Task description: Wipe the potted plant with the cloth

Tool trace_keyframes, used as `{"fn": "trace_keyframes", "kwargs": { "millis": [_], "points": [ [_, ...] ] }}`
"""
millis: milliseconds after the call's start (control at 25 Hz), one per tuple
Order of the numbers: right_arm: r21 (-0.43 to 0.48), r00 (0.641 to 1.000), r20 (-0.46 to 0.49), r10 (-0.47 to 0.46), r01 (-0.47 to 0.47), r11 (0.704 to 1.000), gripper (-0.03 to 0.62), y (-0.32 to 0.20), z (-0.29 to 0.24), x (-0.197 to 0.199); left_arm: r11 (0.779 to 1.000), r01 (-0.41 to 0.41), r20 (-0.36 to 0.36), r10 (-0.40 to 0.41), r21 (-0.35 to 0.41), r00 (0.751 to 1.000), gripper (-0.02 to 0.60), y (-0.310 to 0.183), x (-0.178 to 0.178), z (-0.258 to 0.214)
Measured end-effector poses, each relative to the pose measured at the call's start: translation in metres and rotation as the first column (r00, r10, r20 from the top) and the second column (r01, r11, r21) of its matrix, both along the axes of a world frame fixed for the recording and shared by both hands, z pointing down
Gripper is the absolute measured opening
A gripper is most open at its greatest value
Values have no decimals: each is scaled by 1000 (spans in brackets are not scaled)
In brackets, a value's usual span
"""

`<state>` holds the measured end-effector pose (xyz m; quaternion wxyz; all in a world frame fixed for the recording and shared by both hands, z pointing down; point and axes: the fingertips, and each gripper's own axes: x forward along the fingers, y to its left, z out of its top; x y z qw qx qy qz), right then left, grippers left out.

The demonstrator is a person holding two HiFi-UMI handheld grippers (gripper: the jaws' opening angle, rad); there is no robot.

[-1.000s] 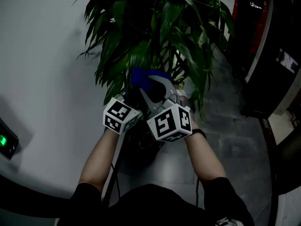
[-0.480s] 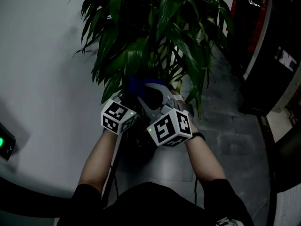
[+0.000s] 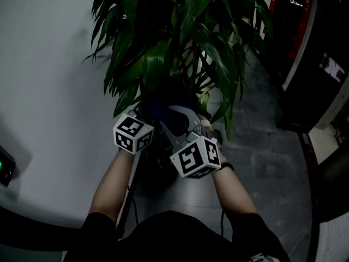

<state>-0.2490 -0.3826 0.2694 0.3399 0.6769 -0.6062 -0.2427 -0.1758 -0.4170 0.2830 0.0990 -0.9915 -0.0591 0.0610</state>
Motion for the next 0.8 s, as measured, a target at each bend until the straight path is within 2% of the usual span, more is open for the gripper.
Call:
{"fn": "trace_keyframes", "kwargs": {
  "millis": [280,440,800],
  "points": [
    [77,997,78,3,-9,997,106,15,13,0,1000,7,6,-7,-12,1000,6,1,4,6],
    [73,993,117,-4,-4,997,106,22,20,4,1000,16,2,-16,-27,1000,6,2,4,8],
    [40,989,144,-23,18,999,106,37,43,6,996,57,17,-56,-63,998,6,6,5,24]
  ]
}}
